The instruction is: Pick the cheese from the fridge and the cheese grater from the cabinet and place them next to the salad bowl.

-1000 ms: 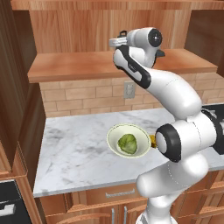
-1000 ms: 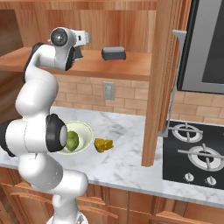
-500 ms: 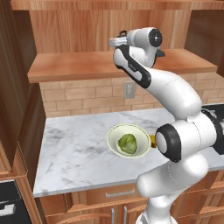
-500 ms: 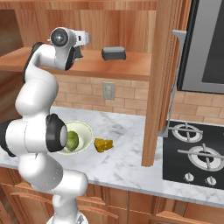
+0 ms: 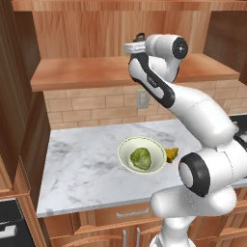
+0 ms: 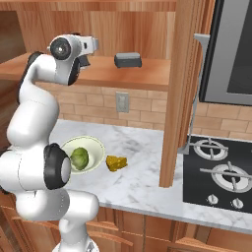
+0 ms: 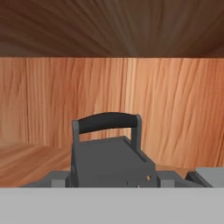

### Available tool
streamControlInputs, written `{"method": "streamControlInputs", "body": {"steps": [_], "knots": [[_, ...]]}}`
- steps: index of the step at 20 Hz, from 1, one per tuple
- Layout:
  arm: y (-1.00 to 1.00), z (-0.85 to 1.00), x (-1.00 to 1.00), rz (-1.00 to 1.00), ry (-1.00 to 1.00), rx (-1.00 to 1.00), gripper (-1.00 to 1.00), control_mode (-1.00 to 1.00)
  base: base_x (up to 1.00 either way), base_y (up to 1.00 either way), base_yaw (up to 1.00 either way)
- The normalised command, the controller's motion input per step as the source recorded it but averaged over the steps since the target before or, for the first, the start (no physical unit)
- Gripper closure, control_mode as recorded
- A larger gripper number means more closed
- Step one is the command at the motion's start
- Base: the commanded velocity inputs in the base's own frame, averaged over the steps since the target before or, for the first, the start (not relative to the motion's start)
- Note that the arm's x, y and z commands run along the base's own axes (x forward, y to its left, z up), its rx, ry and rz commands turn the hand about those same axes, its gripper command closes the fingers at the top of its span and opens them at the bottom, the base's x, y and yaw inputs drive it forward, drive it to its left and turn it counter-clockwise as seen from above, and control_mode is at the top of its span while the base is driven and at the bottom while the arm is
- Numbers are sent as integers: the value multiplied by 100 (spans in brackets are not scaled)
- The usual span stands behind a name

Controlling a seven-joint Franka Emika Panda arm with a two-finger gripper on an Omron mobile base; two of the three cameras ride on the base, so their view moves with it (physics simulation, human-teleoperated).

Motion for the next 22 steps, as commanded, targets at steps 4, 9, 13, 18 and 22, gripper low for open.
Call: {"method": "streamControlInputs", "body": {"steps": [4, 9, 13, 18, 22], "knots": [[-16, 0, -93, 0, -5, 1, 100, -100, 0, 0, 0], [-9, 0, -97, 0, -1, 2, 100, -100, 0, 0, 0], [-1, 1, -96, 0, -8, 0, 100, -100, 0, 0, 0], [0, 8, -88, 0, -3, 0, 100, -100, 0, 0, 0], [0, 27, -86, 0, 0, 0, 100, -100, 0, 0, 0]]}}
